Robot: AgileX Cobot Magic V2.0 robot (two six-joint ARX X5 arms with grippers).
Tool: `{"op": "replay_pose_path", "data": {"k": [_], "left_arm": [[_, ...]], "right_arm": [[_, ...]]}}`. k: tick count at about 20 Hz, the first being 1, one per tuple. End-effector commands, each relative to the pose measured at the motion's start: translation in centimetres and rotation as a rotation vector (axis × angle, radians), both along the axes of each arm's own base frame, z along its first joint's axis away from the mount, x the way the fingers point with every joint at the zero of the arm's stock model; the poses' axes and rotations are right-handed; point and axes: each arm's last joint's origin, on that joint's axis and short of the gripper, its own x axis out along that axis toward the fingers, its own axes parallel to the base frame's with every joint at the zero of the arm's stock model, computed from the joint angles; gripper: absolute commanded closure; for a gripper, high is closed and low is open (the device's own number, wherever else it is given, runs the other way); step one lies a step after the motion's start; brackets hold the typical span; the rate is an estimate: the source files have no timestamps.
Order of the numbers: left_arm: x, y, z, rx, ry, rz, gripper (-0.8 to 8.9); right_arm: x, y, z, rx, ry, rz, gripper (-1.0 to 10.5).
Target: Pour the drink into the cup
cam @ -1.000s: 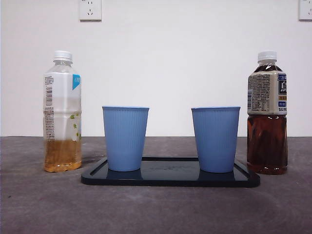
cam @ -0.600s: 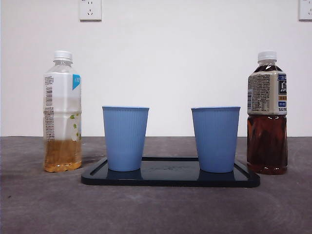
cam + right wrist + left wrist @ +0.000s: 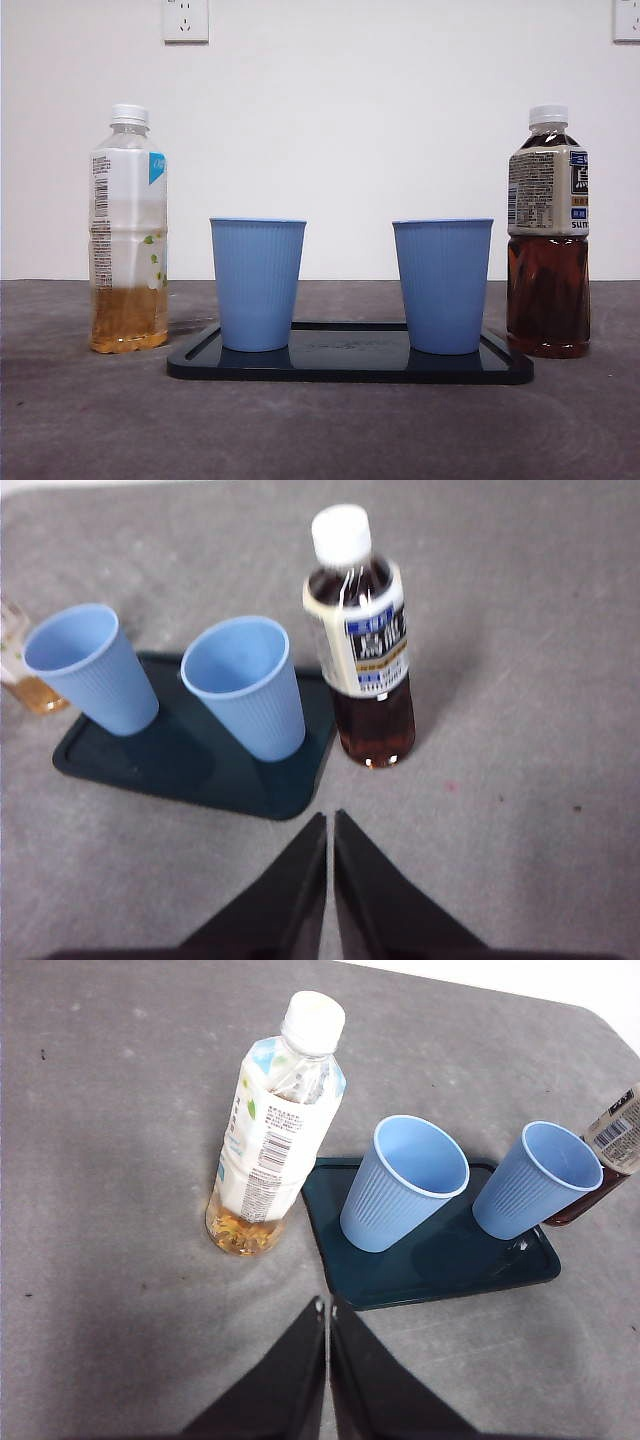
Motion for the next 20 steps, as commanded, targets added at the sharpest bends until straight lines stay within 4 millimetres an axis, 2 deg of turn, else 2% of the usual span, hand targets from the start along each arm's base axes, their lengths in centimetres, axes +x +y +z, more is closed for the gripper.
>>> {"op": "replay_pose_path", "data": {"k": [1,3,6,7,9,12,16,20], "left_arm": [[-0.1,0.0,0.6,0.013,-0.033,-0.015,7.86],[-0.1,0.0,0.6,0.013,-0.032,-0.015,6.86],[-0.1,0.0,0.6,0.014,-0.033,-0.014,4.11],[-0.1,0.0,0.6,0.014,-0.033,-0.014,3.52],[-0.1,0.0,0.6,0.013,-0.033,-0.014,3.40],[-0.1,0.0,0.7,0.013,-0.042,-0.014,3.41],[0.0,0.0,0.8,0.013,-0.050,-0.014,3.41],[0.0,0.0,0.8,0.013,-0.051,-0.014,3.41]], "right_arm": [[0.0,0.0,0.4,-0.015,-0.021,0.011,9.4],[0.0,0.0,0.4,-0.015,-0.023,0.009,9.1],[0.0,0.0,0.5,-0.014,-0.031,0.007,5.6],[0.0,0.0,0.5,-0.014,-0.034,0.005,4.8],[0.1,0.0,0.6,-0.002,-0.038,-0.002,4.6],[1.2,0.1,-0.1,0.069,-0.002,-0.033,4.6],[3.6,0.4,-3.1,0.198,-0.011,-0.032,4.6],[5.0,1.1,-6.4,0.294,-0.023,-0.040,4.6]]}}
